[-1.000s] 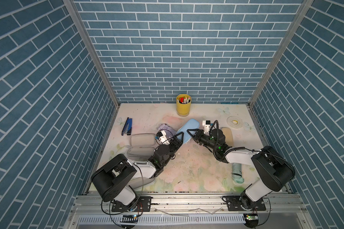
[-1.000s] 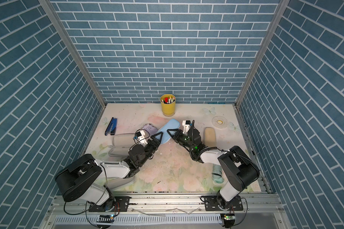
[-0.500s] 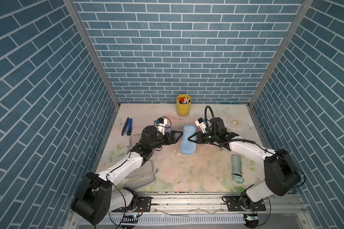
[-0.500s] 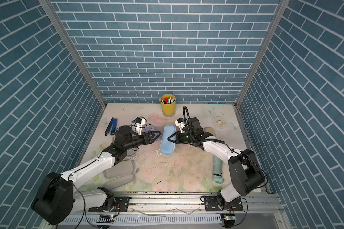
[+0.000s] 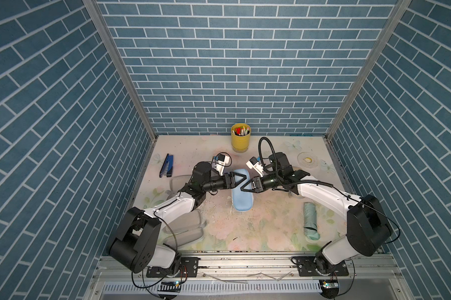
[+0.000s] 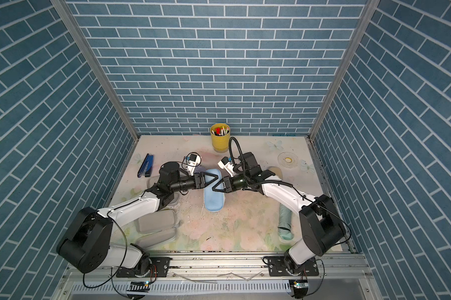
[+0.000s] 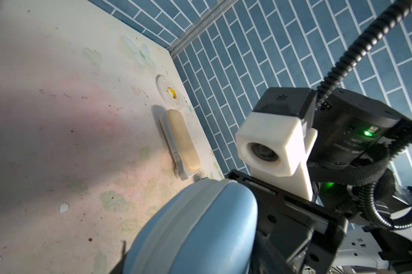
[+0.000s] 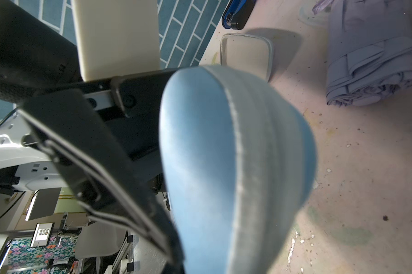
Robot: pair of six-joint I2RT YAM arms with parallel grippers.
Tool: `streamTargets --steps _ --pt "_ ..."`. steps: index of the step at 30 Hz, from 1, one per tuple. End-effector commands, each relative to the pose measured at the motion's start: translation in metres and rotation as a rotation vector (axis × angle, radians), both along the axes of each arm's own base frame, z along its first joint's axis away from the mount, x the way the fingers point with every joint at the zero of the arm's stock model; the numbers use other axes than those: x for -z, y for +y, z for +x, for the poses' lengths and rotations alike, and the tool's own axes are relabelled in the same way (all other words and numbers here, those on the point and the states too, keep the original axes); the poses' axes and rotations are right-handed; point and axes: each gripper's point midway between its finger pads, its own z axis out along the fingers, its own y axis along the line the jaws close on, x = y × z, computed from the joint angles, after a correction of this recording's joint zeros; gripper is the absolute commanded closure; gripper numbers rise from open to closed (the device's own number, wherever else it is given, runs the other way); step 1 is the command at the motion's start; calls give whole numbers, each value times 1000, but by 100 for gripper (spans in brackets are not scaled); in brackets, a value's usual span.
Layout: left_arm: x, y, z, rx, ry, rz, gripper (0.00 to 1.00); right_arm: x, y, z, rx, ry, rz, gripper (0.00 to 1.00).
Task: Put umbrellas into zippered umbrella sleeves
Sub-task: Adjust the umbrella sleeve, then zip the zipper on the umbrella sleeve.
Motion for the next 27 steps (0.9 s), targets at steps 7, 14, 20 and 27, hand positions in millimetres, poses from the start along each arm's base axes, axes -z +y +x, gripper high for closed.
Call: streamTargets --steps 7,14,20,27 --pt "-42 5 5 25 -103 -76 73 -11 -29 2 21 -107 1 52" --pt "-58 6 1 51 -165 -59 73 23 -79 28 265 -480 -187 68" --pt "-65 8 3 39 -207 -33 73 20 -71 18 259 -834 -333 62" --pt "-72 8 5 39 -226 -12 73 4 -45 7 254 -1002 -281 61"
